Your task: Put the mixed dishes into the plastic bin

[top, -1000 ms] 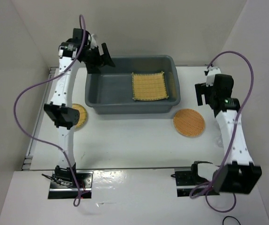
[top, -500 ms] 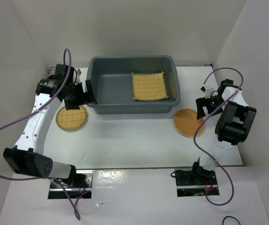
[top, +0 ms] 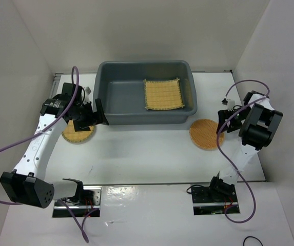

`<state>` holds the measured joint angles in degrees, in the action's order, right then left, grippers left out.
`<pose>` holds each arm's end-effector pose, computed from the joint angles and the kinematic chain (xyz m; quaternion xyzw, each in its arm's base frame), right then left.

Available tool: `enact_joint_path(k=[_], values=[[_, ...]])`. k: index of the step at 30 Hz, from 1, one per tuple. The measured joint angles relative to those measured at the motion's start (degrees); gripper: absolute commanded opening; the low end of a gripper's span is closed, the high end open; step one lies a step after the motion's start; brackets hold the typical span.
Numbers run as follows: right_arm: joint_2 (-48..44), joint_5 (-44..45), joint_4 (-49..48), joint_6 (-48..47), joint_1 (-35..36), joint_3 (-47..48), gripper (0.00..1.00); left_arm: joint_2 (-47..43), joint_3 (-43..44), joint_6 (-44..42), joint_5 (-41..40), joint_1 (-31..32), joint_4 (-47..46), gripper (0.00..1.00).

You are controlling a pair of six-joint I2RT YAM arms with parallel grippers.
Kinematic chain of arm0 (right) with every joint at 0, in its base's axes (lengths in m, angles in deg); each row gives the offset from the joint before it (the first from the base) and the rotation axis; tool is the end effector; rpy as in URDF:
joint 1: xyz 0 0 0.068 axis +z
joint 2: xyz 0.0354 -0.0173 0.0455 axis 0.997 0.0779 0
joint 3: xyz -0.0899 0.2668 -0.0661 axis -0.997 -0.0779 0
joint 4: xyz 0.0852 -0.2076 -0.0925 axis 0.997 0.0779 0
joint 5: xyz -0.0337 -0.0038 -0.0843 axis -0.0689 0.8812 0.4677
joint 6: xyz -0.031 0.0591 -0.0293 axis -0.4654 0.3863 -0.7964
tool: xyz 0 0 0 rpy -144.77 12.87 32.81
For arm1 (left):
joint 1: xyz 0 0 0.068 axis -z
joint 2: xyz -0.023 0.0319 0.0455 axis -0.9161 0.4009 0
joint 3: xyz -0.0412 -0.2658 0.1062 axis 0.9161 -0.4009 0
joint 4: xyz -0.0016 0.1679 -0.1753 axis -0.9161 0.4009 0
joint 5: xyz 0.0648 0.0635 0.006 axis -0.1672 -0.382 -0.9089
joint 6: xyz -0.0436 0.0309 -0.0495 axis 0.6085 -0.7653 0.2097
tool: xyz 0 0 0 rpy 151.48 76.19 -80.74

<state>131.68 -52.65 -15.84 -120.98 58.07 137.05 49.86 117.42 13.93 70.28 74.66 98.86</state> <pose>0.3308 -0.1410 0.1621 -0.1658 0.9567 0.2179 0.0990 0.2249 -0.0440 0.3448 -0.1437 0.9417 -0.1757 0.2486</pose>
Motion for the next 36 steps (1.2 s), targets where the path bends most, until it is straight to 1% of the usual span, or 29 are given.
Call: enact_joint_path(k=[2, 3, 5, 8, 9, 11, 12, 15, 16, 19, 22, 25, 27, 30, 33, 36], values=[[1.8, -1.6, 2.4, -0.9, -0.7, 2.2, 0.95, -0.3, 0.0, 0.1, 0.3, 0.0, 0.0, 1.00], [2.8, -2.3, 3.5, -1.2, -0.9, 3.1, 0.89, -0.5, 0.0, 0.2, 0.5, 0.0, 0.0, 1.00], [5.0, -5.0, 6.7, -1.9, -1.3, 4.7, 0.84, -0.9, -0.2, 0.7, 0.8, 0.0, 0.0, 1.00], [8.2, -9.1, 11.6, -2.8, -1.3, 5.8, 0.70, -1.5, -0.2, 1.5, 1.2, -0.1, 0.2, 1.00], [9.3, -10.5, 13.2, -3.0, -1.3, 5.9, 0.61, -1.8, -0.2, 1.5, 1.2, -0.1, 0.3, 1.00], [12.0, -12.5, 16.2, -3.4, -1.2, 5.9, 0.50, -2.3, -0.3, 1.6, 1.2, -0.2, 0.3, 1.00], [13.5, -13.3, 17.6, -3.4, -1.0, 5.7, 0.37, -2.6, -0.4, 1.6, 1.2, -0.3, 0.4, 1.00], [17.3, -14.0, 20.0, -3.5, -0.1, 5.2, 0.20, -3.2, -0.7, 1.6, 1.3, -0.6, 0.6, 1.00], [18.0, -14.3, 20.6, -3.3, 0.3, 5.0, 0.11, -3.3, -0.9, 1.6, 1.3, -0.8, 0.7, 1.00], [18.6, -14.9, 21.7, -2.8, 1.3, 4.4, 0.00, -3.5, -1.3, 1.6, 1.4, -1.2, 0.9, 1.00], [18.3, -15.1, 21.8, -2.9, 1.6, 4.4, 0.00, -3.7, -1.8, 1.6, 1.6, -1.7, 0.9, 1.00], [15.6, -13.7, 21.2, -2.7, 1.6, 4.4, 0.00, -3.7, -2.3, 1.6, 1.7, -1.9, 0.8, 1.00], [11.5, -11.5, 19.7, -2.1, 1.6, 4.7, 0.00, -3.8, -2.7, 1.6, 1.9, -2.1, 0.7, 1.00], [2.8, -7.1, 17.3, 0.0, 1.6, 7.5, 0.00, -4.0, -3.9, 1.6, 2.1, -2.5, 0.3, 1.00], [-4.2, -2.6, 14.8, 3.2, 1.2, 15.1, 0.00, -4.1, -5.0, 1.5, 2.7, -3.0, 0.0, 1.00], [-6.7, -0.8, 12.9, 8.0, 0.2, 27.9, 0.00, -4.1, -5.5, 1.5, 3.0, -3.5, -0.3, 1.00]])
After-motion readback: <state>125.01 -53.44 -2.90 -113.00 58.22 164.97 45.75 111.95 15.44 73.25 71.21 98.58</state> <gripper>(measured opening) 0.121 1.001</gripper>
